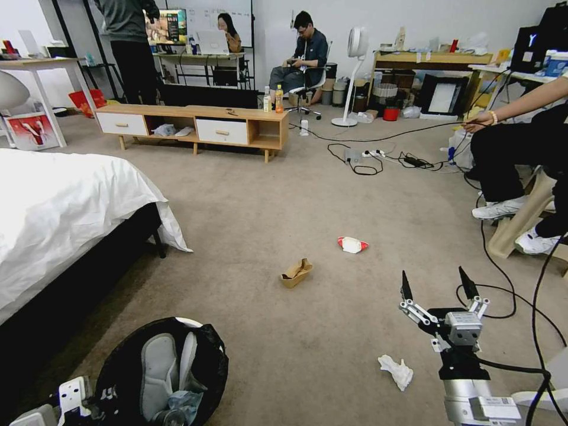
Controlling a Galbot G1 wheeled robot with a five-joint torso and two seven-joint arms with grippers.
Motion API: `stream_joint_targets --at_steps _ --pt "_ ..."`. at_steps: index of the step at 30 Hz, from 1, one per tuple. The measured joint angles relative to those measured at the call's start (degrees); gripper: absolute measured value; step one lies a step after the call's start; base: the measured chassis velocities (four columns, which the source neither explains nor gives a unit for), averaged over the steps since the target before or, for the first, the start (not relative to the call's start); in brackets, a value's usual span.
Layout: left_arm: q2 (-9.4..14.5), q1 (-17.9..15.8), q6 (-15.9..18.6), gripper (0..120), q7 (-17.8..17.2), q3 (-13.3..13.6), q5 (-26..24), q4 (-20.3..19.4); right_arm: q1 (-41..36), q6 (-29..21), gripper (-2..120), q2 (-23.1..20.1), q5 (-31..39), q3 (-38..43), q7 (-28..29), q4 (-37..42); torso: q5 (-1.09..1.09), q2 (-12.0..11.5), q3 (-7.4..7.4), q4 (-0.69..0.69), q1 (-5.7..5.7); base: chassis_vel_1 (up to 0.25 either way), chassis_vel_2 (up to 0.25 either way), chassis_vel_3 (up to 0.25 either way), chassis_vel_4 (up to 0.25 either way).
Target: Pick up the trash bin and place the garbage on the floor into it.
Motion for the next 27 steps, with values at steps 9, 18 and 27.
stream_joint_targets --at_steps 9,18,27 --pt "0.1 -0.3 0.0 2 -0.5 0.0 -0.6 -0.1 0.0 0.7 100 0.1 0.3 0.4 -0.8 -0.1 -0.01 0.0 0.00 0.00 0.00 0.000 0.000 0.000 0.000" --pt "0.5 -1.7 -0.9 2 -2.9 -0.6 -3.8 -0.7 -0.6 1.1 100 0.0 0.3 0.4 -1.4 -0.1 -0.01 0.0 0.00 -0.01 0.00 0.000 0.000 0.000 0.000" --pt "1.8 -3.3 -0.5 2 -6.7 -2.1 -8.2 -1.6 -0.6 1.1 100 -0.4 0.3 0.4 -1.6 -0.1 0.00 0.0 0.00 0.00 0.00 0.000 0.000 0.000 0.000"
